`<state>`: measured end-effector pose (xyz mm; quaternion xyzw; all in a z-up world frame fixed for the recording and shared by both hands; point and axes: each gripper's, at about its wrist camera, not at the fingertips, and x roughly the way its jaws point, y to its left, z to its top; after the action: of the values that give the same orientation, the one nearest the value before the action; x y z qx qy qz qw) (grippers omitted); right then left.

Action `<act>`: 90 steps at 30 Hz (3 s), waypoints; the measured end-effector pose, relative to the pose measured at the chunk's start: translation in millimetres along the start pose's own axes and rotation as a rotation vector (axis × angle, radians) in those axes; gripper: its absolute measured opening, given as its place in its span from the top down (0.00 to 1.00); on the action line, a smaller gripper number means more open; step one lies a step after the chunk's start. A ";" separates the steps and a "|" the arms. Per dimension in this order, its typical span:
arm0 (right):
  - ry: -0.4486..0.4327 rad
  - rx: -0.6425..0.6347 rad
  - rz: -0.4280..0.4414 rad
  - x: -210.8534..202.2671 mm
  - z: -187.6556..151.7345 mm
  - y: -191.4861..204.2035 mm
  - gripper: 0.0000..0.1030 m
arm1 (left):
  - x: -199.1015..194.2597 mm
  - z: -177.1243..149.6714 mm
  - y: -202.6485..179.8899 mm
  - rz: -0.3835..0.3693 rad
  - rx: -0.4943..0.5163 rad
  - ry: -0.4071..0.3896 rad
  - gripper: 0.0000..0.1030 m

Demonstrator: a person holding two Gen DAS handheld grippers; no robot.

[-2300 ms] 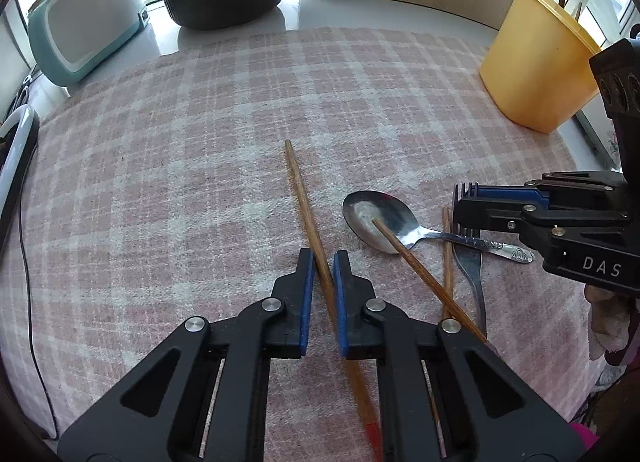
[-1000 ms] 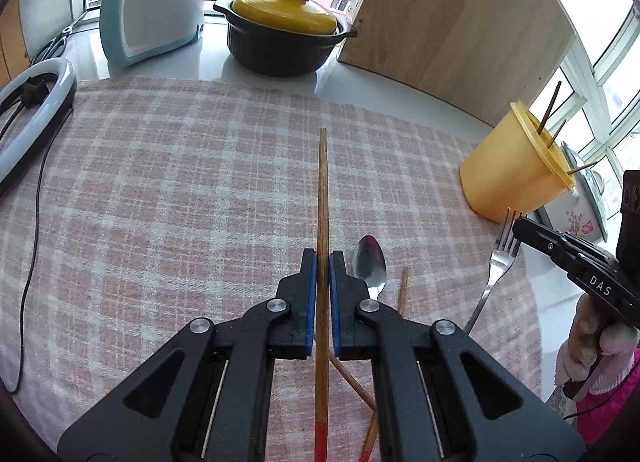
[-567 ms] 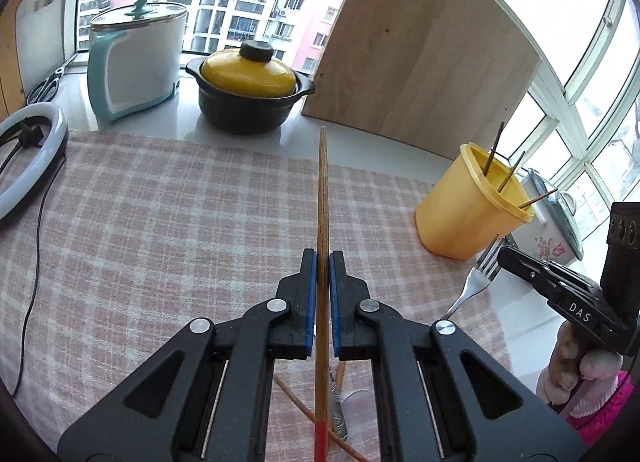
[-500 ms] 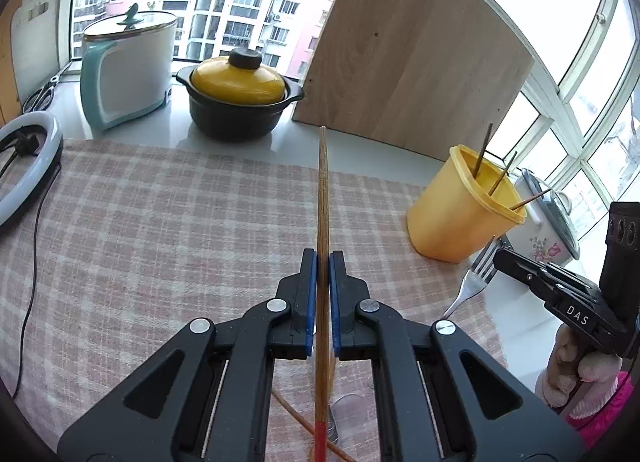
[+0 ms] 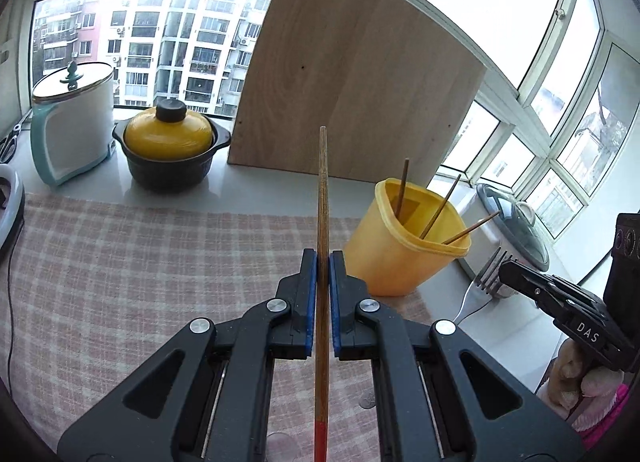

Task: Organize utensils
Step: 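Carry the chopstick with the left gripper while the right gripper carries the fork toward the yellow container, then lower the chopstick and fork into the yellow container and open both grippers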

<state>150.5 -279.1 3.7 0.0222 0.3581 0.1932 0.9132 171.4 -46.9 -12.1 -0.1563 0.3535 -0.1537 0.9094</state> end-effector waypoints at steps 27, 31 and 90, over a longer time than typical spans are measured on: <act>-0.203 -0.053 -0.150 -52.3 77.0 -67.5 1.00 | 64.5 87.2 -113.8 -0.079 0.090 -0.179 0.96; -0.204 -0.050 -0.159 -46.7 81.3 -76.8 1.00 | 84.1 92.4 -123.2 -0.065 0.090 -0.197 0.96; -0.052 0.031 -0.123 20.3 53.5 -83.7 0.74 | 95.4 71.1 -98.4 -0.035 0.097 -0.155 0.66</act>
<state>227.7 -343.8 15.4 0.0191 0.3380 0.1304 0.9319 270.9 -160.6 19.7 -0.1295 0.2715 -0.1740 0.9377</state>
